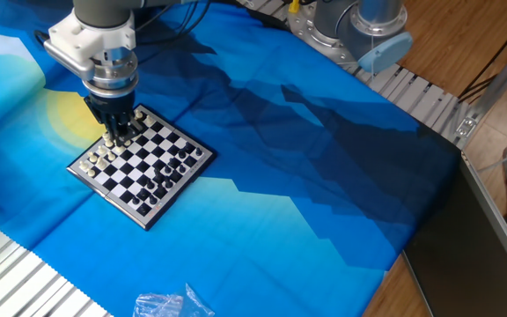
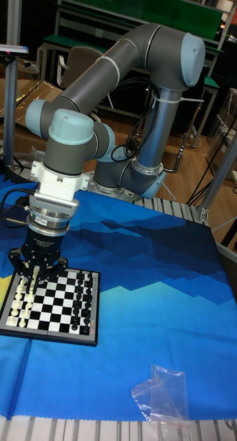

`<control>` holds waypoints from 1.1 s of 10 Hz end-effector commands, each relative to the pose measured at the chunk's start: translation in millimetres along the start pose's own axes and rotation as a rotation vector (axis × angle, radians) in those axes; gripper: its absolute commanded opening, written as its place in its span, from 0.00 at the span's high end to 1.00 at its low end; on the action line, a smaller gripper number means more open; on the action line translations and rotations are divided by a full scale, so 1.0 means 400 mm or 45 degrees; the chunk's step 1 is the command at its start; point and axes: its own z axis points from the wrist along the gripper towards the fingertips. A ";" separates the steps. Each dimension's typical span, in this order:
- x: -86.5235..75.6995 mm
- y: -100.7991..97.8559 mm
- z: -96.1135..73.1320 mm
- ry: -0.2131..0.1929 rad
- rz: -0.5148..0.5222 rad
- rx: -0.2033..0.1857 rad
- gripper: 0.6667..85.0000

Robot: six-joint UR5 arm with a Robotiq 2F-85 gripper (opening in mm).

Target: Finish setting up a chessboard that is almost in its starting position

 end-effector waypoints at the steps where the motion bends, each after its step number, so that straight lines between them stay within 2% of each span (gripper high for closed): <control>1: -0.002 0.000 0.000 -0.004 0.009 -0.011 1.00; 6: 0.001 0.011 0.004 0.001 0.006 -0.058 0.94; 11: 0.003 0.009 0.001 0.004 -0.006 -0.058 0.91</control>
